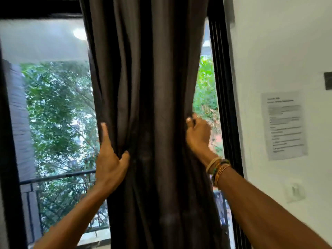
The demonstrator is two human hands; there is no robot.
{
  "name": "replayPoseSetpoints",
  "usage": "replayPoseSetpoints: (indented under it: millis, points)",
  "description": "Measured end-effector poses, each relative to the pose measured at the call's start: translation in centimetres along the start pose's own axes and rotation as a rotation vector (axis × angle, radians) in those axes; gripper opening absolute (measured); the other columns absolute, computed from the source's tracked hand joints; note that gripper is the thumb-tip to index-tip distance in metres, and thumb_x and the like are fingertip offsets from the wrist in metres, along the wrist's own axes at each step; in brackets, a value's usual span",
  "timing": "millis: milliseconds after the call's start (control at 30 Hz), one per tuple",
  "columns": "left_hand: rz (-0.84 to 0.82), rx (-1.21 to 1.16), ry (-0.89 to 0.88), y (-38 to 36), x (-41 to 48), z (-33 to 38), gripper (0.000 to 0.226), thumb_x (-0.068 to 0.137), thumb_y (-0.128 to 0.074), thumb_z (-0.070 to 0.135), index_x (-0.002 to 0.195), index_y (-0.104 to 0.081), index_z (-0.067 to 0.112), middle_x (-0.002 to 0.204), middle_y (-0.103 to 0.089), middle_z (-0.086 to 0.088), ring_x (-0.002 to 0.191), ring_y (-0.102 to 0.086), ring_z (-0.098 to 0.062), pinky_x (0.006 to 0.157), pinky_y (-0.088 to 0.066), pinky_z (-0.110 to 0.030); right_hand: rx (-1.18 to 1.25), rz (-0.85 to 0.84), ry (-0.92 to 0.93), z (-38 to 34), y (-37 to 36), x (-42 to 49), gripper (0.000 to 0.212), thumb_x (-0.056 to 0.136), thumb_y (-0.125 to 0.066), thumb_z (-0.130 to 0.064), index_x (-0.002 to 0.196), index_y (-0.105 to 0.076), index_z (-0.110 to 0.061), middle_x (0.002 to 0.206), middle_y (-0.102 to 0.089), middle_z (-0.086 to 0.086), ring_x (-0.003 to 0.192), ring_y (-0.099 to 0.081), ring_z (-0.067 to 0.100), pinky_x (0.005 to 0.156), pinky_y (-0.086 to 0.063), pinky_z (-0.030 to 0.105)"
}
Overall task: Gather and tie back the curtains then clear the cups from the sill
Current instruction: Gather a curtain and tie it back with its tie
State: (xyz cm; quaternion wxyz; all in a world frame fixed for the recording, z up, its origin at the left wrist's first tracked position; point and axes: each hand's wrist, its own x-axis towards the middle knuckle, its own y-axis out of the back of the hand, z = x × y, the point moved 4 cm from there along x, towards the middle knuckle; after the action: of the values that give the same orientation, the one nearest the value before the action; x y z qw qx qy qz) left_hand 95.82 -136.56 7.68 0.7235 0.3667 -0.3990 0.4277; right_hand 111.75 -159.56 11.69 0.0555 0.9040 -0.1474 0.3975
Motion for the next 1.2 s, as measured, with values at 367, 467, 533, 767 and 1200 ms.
replayPoseSetpoints:
  millis: [367,467,533,767,1200]
  points:
    - [0.021,-0.187,-0.069,1.5,1.8,1.1,0.056,0.067,-0.056,0.046,0.122,-0.044,0.038,0.109,-0.058,0.018,0.094,-0.057,-0.003,0.085,-0.050,-0.026,0.428,-0.681,0.323,-11.4,-10.1,-4.5,0.040,0.075,-0.061,-0.044,0.075,-0.063,-0.004,0.069,-0.065,0.005,0.070,-0.054,0.010,0.069,-0.052,0.041]
    - [-0.052,-0.230,-0.066,2.3,4.7,2.9,0.075,0.065,-0.074,0.059,0.131,-0.044,0.040,0.117,-0.063,0.025,0.105,-0.062,0.007,0.084,-0.049,-0.014,0.732,-0.427,0.187,-12.3,-8.2,-2.2,0.056,0.069,-0.080,-0.047,0.113,-0.063,-0.017,0.102,-0.074,-0.004,0.091,-0.070,0.003,0.084,-0.057,0.031]
    - [-0.084,-0.233,-0.129,2.0,7.8,4.7,0.096,0.066,-0.082,0.057,0.146,-0.034,0.035,0.136,-0.055,0.020,0.121,-0.054,0.006,0.099,-0.048,-0.023,0.735,-0.387,0.200,-14.1,-8.1,0.3,0.088,0.067,-0.082,-0.053,0.141,-0.043,-0.024,0.124,-0.067,-0.008,0.108,-0.066,0.003,0.096,-0.053,0.030]
    - [0.082,-0.214,-0.068,3.3,18.7,8.7,0.101,0.078,-0.078,0.027,0.156,-0.014,0.025,0.143,-0.054,0.001,0.122,-0.058,-0.016,0.105,-0.047,-0.037,0.472,-0.250,0.343,-17.8,-7.5,7.3,0.084,0.095,-0.064,-0.027,0.159,-0.010,-0.030,0.155,-0.039,-0.003,0.135,-0.047,0.015,0.114,-0.038,0.033]
    - [-0.024,-0.519,0.006,4.9,23.9,11.8,0.018,0.086,-0.060,0.006,0.100,-0.059,0.016,0.090,-0.068,-0.007,0.081,-0.066,-0.022,0.069,-0.057,-0.034,0.655,-0.549,0.319,-21.8,-6.9,10.6,0.021,0.089,-0.069,-0.025,0.105,-0.067,-0.011,0.090,-0.074,-0.005,0.079,-0.069,0.005,0.067,-0.054,0.022]
